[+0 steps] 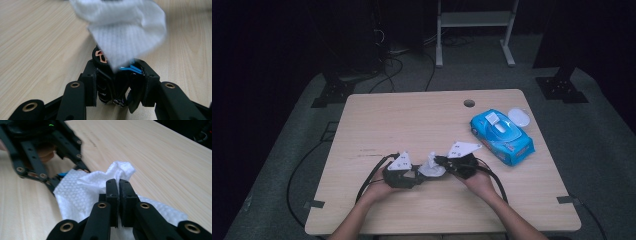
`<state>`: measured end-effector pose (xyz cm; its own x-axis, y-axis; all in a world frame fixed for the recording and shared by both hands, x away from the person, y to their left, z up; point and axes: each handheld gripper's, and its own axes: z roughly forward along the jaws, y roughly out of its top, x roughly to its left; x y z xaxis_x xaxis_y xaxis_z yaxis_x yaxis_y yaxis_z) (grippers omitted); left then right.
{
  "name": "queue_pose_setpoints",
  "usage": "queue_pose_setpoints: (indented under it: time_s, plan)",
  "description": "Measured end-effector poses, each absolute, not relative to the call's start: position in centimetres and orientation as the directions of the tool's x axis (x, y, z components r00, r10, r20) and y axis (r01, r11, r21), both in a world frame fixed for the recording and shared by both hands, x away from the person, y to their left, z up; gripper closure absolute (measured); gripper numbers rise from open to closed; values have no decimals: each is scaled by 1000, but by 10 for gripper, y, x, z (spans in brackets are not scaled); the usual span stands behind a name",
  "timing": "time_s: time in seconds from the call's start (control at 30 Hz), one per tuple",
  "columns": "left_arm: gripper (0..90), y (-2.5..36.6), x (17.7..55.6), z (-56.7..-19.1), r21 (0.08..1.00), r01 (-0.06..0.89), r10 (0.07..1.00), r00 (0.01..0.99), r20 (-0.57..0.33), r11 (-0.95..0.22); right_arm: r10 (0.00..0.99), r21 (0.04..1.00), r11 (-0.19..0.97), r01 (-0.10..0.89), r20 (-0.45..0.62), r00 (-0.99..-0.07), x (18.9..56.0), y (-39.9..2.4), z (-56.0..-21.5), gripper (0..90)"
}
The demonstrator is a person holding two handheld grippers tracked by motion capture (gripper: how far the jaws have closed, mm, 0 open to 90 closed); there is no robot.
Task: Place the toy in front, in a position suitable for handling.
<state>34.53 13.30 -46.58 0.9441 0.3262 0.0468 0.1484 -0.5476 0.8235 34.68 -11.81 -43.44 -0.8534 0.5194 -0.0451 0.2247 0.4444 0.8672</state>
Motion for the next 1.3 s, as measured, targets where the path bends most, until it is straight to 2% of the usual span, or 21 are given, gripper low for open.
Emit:
queue_pose_setpoints:
  time_s: [0.1,0.23,0.3,0.6,0.7,0.77,0.9,1.1,1.17,1.3]
  plan:
    - [577,132,346,-466,824,156,328,944,38,-545,512,871,434,229,-29,-858,345,-115,-435,862]
    - [577,132,346,-466,824,162,330,944,32,-543,445,882,422,211,1,-896,337,-93,-437,861]
    - [577,133,346,-466,825,158,327,945,34,-543,438,879,439,187,-28,-899,335,-90,-436,861]
    - [577,132,346,-466,823,149,323,945,44,-548,564,876,408,259,-19,-826,348,-136,-435,862]
    - [577,132,346,-467,824,153,326,945,40,-545,563,877,402,264,-10,-826,346,-130,-436,862]
    - [577,132,346,-467,824,152,325,945,41,-546,529,879,405,251,-2,-849,343,-119,-436,862]
    - [576,133,346,-467,823,153,324,945,41,-548,506,873,438,213,-44,-861,340,-109,-436,862]
    - [577,134,347,-467,823,154,324,945,38,-546,584,861,452,233,-88,-807,349,-143,-432,862]
    - [577,134,348,-467,824,152,324,945,40,-545,600,863,428,267,-51,-799,352,-156,-432,863]
    - [577,133,348,-467,818,150,320,946,44,-555,602,861,430,271,-49,-797,351,-156,-433,863]
